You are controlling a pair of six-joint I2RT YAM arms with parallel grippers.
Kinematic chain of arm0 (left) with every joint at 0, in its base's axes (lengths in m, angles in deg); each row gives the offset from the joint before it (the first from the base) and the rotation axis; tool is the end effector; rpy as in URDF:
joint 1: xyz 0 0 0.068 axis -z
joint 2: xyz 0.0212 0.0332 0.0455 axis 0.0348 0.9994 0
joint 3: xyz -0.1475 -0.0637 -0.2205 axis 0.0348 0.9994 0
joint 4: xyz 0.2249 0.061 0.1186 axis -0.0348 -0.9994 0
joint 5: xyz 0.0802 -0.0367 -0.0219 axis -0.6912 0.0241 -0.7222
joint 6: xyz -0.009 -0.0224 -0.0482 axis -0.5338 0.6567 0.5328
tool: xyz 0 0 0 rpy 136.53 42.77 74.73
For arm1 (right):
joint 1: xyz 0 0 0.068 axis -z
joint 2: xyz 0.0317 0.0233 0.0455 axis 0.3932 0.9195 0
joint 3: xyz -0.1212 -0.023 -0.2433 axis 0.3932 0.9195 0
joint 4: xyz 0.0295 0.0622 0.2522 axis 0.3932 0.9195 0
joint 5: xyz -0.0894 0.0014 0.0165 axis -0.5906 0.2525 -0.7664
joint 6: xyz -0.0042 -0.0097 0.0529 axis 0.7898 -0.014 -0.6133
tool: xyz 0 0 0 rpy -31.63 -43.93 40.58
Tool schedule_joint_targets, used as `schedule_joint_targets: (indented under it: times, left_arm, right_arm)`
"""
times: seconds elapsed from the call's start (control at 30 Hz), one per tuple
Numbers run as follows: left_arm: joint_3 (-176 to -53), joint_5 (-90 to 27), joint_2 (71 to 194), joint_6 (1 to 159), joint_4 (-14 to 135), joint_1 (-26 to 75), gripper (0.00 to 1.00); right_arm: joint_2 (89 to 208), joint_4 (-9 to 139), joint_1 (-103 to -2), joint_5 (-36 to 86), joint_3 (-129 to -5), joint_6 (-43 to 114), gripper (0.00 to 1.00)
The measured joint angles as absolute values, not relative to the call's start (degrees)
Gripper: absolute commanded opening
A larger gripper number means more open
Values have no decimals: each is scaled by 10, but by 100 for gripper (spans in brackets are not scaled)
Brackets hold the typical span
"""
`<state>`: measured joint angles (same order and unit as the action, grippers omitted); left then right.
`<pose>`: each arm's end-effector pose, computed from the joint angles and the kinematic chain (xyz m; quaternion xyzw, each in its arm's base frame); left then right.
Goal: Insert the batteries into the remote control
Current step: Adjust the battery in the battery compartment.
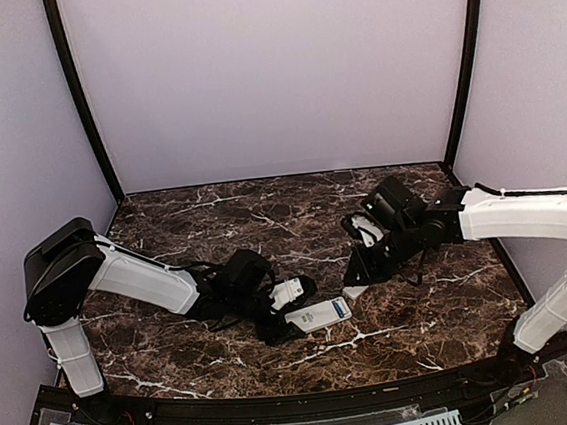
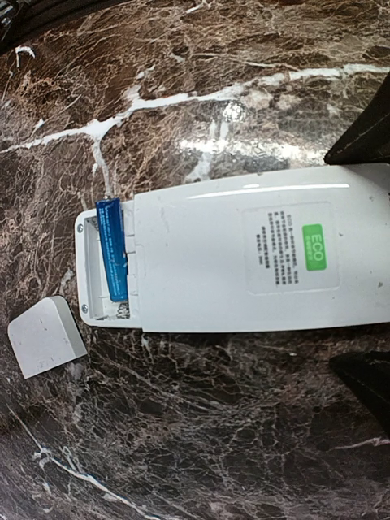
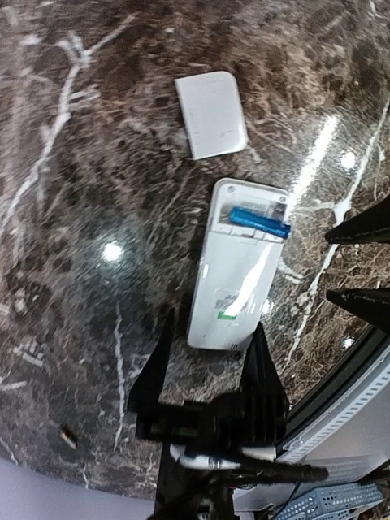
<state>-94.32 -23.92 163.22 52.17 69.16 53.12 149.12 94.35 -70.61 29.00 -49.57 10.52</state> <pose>0.2007 -0.3046 0.1270 0.5724 0.7098 -0.2494 0.3262 0.1944 0.2226 0.2424 -0.1581 0.9330 0.2717 0.1753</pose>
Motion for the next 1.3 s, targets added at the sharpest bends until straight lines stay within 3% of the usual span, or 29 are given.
schedule_joint_targets:
  times: [0.3, 0.53, 0.8, 0.97, 1.3]
  left_arm:
    - [-943, -239, 1632, 521, 692, 531, 75]
    - [-943, -239, 1632, 521, 692, 531, 75]
    - [-943, -239, 1632, 521, 692, 531, 75]
    - [-943, -239, 1632, 521, 692, 531, 75]
    - [-943, -239, 1632, 522, 692, 531, 75]
  right_arm:
    - [1602, 1014, -742, 281, -518, 20, 26]
    - [1641, 1028, -744, 290, -539, 14, 26]
    - [1663, 1025, -751, 294, -566, 21, 15]
    - [1669, 1036, -753, 292, -569, 31, 1]
    - [1669, 1034, -756, 304, -553, 27, 0]
